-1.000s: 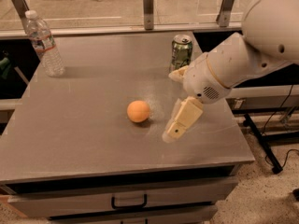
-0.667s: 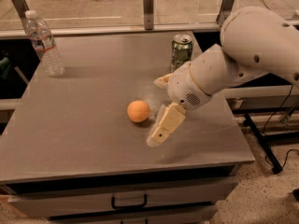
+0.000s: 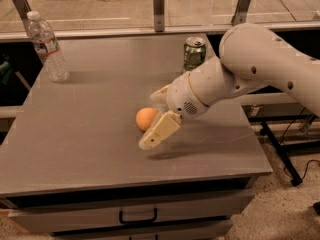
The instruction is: Move orange near green can
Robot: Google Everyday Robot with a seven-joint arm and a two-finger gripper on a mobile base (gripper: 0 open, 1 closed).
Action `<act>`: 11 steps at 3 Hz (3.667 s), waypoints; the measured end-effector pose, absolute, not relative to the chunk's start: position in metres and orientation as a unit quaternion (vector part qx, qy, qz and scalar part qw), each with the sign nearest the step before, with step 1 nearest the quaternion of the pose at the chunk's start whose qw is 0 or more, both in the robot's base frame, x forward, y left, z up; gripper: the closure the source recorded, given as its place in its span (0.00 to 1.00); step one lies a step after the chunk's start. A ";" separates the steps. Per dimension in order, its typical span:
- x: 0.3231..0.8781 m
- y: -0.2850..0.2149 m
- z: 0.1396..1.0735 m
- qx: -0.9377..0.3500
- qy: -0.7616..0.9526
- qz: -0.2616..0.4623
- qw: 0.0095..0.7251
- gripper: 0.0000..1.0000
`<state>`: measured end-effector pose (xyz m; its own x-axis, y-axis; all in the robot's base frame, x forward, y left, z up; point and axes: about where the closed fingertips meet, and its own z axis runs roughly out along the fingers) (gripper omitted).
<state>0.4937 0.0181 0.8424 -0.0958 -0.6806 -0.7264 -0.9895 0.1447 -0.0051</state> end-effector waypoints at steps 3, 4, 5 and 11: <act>0.515 0.006 0.865 -0.551 0.703 0.296 0.338 0.87; 0.532 -0.037 0.906 -0.529 0.699 0.286 0.387 1.00; 0.537 -0.041 0.922 -0.527 0.694 0.277 0.405 1.00; 0.647 -0.163 0.900 -0.434 0.667 0.270 0.542 0.59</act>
Offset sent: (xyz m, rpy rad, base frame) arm 0.0189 0.0000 0.0066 0.1266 0.0730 -0.0719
